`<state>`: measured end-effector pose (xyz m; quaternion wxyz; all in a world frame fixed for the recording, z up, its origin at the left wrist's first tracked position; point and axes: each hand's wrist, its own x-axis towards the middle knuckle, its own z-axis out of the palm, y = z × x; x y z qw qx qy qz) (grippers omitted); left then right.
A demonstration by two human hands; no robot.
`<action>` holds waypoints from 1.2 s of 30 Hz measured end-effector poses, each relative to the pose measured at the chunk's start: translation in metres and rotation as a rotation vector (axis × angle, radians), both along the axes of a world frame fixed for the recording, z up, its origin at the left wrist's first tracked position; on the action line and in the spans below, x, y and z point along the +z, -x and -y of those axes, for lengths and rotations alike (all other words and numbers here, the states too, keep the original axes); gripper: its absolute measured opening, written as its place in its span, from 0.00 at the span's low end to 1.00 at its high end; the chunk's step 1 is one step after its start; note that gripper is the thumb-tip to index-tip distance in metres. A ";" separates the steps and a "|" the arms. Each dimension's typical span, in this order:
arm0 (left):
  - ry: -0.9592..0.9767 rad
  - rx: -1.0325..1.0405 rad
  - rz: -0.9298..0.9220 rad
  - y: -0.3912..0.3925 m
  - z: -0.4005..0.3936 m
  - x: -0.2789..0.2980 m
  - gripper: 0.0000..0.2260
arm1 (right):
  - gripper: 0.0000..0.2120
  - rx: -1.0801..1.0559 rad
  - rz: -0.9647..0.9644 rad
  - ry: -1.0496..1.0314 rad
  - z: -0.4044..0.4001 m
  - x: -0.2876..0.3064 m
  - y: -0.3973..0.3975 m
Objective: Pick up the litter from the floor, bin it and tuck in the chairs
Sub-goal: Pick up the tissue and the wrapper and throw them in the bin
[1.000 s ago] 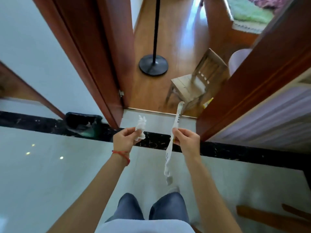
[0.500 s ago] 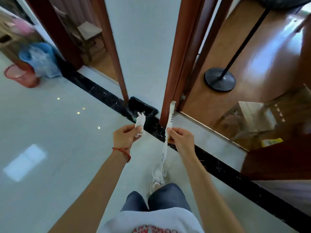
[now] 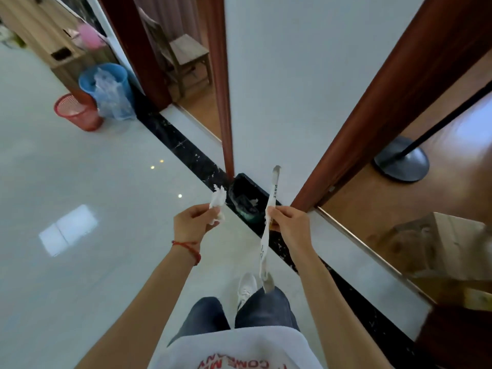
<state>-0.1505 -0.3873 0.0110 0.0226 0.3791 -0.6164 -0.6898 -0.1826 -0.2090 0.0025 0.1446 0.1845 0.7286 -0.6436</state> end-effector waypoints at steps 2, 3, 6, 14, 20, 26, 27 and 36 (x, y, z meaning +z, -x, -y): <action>0.005 0.010 0.010 0.021 0.007 -0.003 0.07 | 0.08 0.007 0.007 0.005 0.004 -0.002 0.021; 0.006 0.009 0.015 0.030 0.010 -0.004 0.06 | 0.09 0.006 0.012 0.004 0.006 -0.003 0.030; 0.000 -0.020 0.034 0.052 0.020 -0.009 0.05 | 0.10 -0.010 0.043 0.011 0.012 -0.007 0.049; -0.069 -0.189 0.134 0.126 0.050 -0.039 0.08 | 0.05 -0.232 0.118 0.003 0.029 -0.027 0.083; -0.095 -0.365 0.200 0.182 0.091 -0.058 0.05 | 0.09 -0.413 0.173 0.013 0.070 -0.045 0.102; -0.097 -0.472 0.274 0.219 0.113 -0.094 0.05 | 0.04 -0.522 0.281 0.047 0.110 -0.087 0.113; -0.096 -0.480 0.288 0.223 0.113 -0.102 0.05 | 0.04 -0.536 0.298 0.063 0.114 -0.095 0.113; -0.091 -0.487 0.348 0.246 0.093 -0.199 0.05 | 0.07 -0.593 0.406 0.130 0.108 -0.193 0.131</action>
